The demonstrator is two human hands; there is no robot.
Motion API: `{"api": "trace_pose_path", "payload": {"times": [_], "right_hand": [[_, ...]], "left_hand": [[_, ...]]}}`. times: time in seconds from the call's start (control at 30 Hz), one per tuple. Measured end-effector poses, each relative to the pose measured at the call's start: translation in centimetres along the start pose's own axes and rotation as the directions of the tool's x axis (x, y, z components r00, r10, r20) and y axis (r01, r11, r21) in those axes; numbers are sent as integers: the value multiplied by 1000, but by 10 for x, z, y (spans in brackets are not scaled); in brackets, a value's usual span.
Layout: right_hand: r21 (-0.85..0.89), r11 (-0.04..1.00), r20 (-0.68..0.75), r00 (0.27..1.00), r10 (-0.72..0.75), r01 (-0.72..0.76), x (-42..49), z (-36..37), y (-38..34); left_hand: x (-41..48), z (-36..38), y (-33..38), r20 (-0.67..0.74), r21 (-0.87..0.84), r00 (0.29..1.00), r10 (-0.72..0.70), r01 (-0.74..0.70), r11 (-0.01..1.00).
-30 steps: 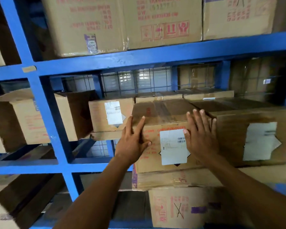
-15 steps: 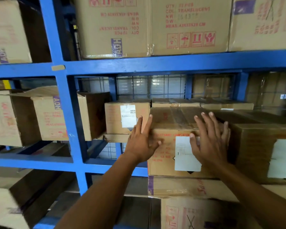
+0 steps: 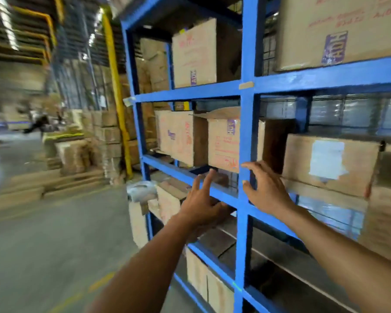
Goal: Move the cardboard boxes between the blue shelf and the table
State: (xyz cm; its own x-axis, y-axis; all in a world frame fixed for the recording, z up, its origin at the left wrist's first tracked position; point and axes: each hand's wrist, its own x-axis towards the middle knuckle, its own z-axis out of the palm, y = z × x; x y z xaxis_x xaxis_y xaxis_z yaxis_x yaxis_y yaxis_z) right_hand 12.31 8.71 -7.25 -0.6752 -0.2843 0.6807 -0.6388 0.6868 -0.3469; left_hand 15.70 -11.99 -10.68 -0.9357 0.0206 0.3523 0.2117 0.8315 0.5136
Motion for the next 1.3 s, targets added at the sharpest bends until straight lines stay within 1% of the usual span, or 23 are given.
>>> {"api": "trace_pose_path", "payload": {"times": [0.07,0.1,0.13,0.17,0.2,0.27,0.33,0.4,0.47,0.53,0.57,0.63,0.7,0.77,0.83,0.87,0.9,0.97,1.03,1.1,1.2,1.23,1.3], "right_hand": [[151,987,168,982,-87,61,8,43,-37],[227,971,251,958,-136,78,8,63,-60],[296,950,324,926,-195,97,4,82,-86],[358,926,380,887,-262,120,-2,101,-113],[417,897,420,844,-334,147,-12,118,-142],[534,822,463,745,-480,197,-46,145,-206],[655,729,485,628,-609,201,-96,154,-271],[750,638,504,473,-723,176,-156,156,-334],[815,559,507,281,-815,152,-222,151,-394],[865,486,477,97,-873,121,-289,138,-450],[886,452,453,19,-892,105,-322,131,-476],[917,391,397,-108,-911,73,-389,115,-519],[930,366,362,-218,-906,24,-453,100,-553],[926,374,345,-310,-886,-40,-510,90,-579],[909,405,343,-386,-856,-92,-564,83,-602],[897,428,351,-409,-842,-112,-583,81,-609],[883,452,362,-431,-827,-125,-601,79,-615],[852,502,378,-490,-785,-147,-643,76,-629],[819,545,378,-544,-749,-180,-675,71,-642],[790,575,370,-581,-725,-214,-698,62,-655],[753,619,369,-637,-677,-222,-724,55,-665],[740,631,363,-651,-666,-232,-728,52,-665],[738,622,350,-639,-685,-263,-732,50,-666]], "left_hand": [[-44,-28,-35,-81,28,983,-166,169,985],[-71,-43,-51,-134,26,958,-255,260,965],[-104,-57,-66,-189,15,917,-351,360,933],[-141,-72,-79,-242,6,861,-448,463,886],[-181,-85,-89,-297,-1,793,-533,557,830],[-272,-106,-94,-401,-35,627,-667,718,695],[-367,-120,-81,-485,-102,424,-765,841,531],[-463,-126,-56,-539,-179,204,-817,920,349],[-557,-126,-21,-575,-264,-15,-818,950,168],[-644,-121,21,-594,-364,-235,-769,931,-4],[-684,-117,43,-594,-423,-348,-725,902,-87],[-755,-104,84,-578,-541,-546,-606,813,-217],[-815,-87,119,-537,-641,-702,-467,700,-316],[-862,-71,147,-466,-734,-829,-309,558,-388],[-904,-55,168,-395,-801,-906,-150,420,-426],[-918,-48,176,-370,-821,-925,-85,368,-437],[-932,-40,182,-340,-843,-940,-25,317,-435],[-964,-23,192,-234,-905,-969,76,189,-382],[-989,-9,200,-124,-949,-985,123,81,-306],[-1006,1,205,-56,-967,-987,149,16,-256],[-1020,6,208,39,-991,-980,194,-63,-118],[-1022,7,210,46,-993,-978,204,-68,-100],[-1019,6,214,1,-997,-977,213,-17,-71]]}}
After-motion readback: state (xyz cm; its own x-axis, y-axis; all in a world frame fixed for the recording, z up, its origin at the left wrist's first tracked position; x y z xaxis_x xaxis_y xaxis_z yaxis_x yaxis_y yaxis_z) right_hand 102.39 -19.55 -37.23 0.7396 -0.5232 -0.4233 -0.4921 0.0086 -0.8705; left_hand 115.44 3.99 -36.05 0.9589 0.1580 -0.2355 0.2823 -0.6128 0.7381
